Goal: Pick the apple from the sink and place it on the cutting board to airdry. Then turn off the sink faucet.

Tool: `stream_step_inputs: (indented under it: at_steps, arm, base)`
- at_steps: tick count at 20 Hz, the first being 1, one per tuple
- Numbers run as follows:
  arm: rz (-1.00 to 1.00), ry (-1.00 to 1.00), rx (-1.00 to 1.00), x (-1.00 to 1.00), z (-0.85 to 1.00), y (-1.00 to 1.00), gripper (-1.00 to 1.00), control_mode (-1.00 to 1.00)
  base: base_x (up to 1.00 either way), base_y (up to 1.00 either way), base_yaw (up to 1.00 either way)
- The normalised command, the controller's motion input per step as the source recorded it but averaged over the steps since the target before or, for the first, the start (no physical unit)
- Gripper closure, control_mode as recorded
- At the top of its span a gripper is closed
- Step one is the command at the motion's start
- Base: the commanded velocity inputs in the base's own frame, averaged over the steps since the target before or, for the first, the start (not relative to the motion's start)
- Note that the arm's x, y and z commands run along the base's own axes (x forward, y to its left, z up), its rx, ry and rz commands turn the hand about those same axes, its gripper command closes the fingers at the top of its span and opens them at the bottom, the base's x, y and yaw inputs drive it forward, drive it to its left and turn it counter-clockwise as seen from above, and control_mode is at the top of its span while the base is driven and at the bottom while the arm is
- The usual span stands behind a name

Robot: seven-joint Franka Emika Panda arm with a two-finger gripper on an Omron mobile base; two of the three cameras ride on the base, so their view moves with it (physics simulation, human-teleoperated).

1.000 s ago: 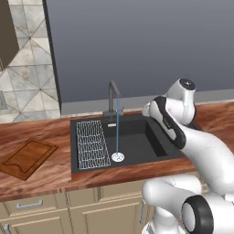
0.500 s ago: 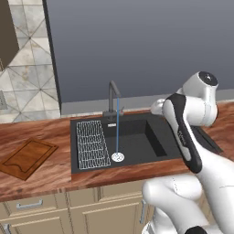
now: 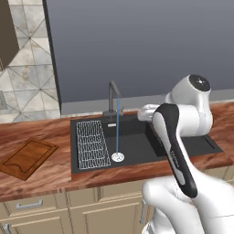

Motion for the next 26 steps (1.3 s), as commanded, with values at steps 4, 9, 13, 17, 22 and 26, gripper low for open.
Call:
stream_step_inputs:
  at_steps: [4, 9, 13, 17, 22, 26]
  arm:
    - [0.17, -0.03, -0.06, -0.28, 0.08, 0.96, 1.00, -1.00]
    - [0.20, 0.00, -0.06, -0.18, 0.12, 0.89, 1.00, -1.00]
    - [0.16, 0.02, -0.05, -0.11, 0.01, 0.95, 1.00, -1.00]
    - [0.19, 0.01, -0.01, 0.00, -0.04, 0.81, 1.00, -1.00]
    - [0.14, -0.04, 0.00, 0.00, -0.30, 0.56, 1.00, -1.00]
    - [0.10, -0.10, 0.00, 0.00, -0.10, 0.41, 1.00, -1.00]
  base:
    - [0.00, 0.00, 0.00]
    - [0.00, 0.00, 0.00]
    - [0.00, 0.00, 0.00]
    - [0.00, 0.00, 0.00]
    - [0.00, 0.00, 0.00]
    - [0.00, 0.00, 0.00]
